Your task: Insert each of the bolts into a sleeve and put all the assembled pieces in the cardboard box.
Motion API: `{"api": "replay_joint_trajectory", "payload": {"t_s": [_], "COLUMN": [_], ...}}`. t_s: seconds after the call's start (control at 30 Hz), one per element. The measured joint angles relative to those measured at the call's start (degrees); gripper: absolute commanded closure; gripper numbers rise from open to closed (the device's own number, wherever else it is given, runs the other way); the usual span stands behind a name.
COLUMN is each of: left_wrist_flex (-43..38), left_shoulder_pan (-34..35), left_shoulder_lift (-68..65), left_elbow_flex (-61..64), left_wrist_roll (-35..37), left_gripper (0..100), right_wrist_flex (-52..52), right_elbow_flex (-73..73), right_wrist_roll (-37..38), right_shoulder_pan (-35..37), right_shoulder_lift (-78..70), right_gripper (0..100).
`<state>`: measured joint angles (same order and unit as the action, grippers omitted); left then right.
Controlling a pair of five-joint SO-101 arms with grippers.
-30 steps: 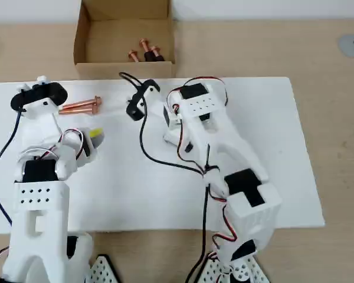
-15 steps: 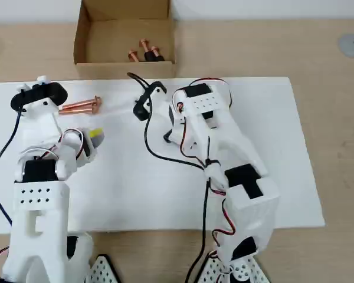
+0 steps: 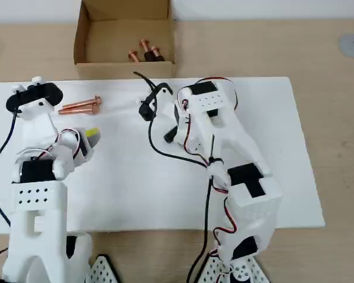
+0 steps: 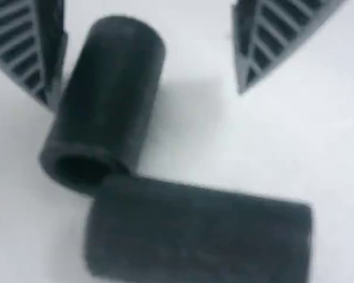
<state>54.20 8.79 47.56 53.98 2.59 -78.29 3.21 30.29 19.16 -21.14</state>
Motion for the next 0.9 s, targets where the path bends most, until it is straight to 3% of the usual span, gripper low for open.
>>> {"api": "replay_joint_trajectory", "payload": {"t_s": [0.2, 0.5, 0.9], "left_wrist_flex": [0.0, 0.0, 0.0], "left_shoulder_pan": [0.1, 0.1, 0.1], "left_shoulder_lift": [0.0, 0.0, 0.0], "left_elbow_flex": [0.0, 0.0, 0.0], "left_wrist_roll": [0.0, 0.0, 0.0], "left_gripper": [73, 73, 73], "right_wrist_flex": [-0.1, 0.0, -0.4], "right_elbow_flex": [0.0, -0.4, -1.3], "right_wrist_roll": [-0.2, -0.2, -0.2], "right_shoulder_pan": [0.0, -0.6, -0.8], "right_shoulder_lift": [0.0, 0.0, -0.1], "right_gripper": [78.0, 99.0, 98.5]}}
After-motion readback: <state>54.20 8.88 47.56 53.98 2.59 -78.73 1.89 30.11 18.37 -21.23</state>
